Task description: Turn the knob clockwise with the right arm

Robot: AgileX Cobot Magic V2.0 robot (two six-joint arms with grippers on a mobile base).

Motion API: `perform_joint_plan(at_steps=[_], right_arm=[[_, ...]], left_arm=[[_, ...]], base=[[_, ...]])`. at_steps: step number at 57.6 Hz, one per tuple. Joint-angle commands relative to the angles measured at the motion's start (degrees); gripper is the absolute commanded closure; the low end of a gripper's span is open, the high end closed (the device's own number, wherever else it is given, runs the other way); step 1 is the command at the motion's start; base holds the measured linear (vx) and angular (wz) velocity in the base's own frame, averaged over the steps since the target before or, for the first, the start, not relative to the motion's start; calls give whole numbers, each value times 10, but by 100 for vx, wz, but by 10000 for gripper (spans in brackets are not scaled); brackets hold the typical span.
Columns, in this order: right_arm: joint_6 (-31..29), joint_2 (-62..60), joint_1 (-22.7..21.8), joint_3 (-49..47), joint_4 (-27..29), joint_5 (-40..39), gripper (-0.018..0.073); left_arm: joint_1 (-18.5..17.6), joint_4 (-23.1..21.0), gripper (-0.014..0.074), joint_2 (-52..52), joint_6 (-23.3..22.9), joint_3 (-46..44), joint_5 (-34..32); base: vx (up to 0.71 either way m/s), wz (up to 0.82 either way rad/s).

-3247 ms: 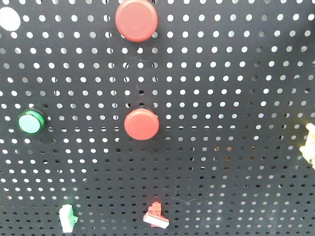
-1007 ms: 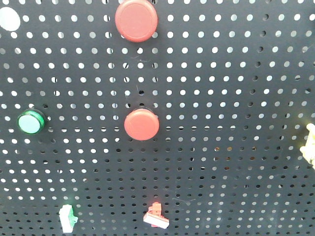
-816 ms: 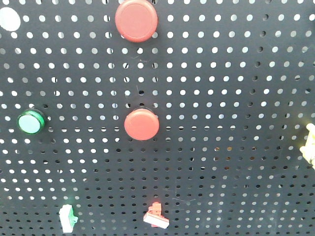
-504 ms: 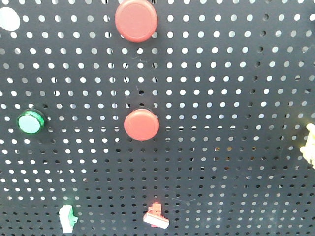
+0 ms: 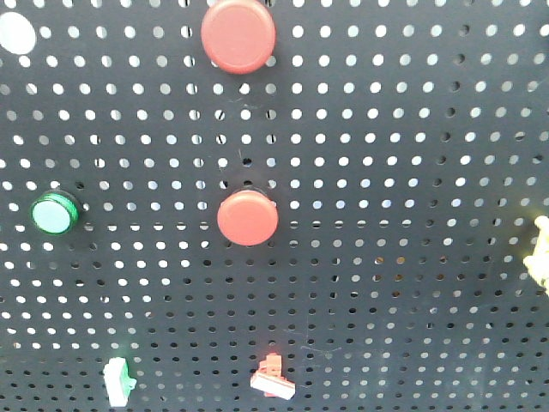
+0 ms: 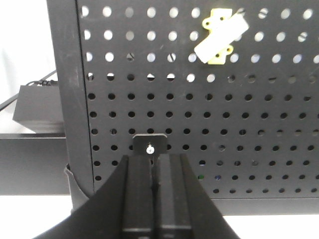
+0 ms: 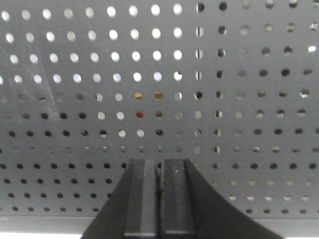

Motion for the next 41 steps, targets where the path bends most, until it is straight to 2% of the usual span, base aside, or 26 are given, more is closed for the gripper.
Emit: perform_joint_plan(at_steps=[1,41], right_arm=[[-7,-5,-5,4,-1,-42,568],[-7,-5,-5,4,-2,-42,568]], left_arm=[[-1,-2,603,-6,-1,6,-49],[-1,-2,603,-6,-1,6,-49]], base=[[0,0],[0,0]])
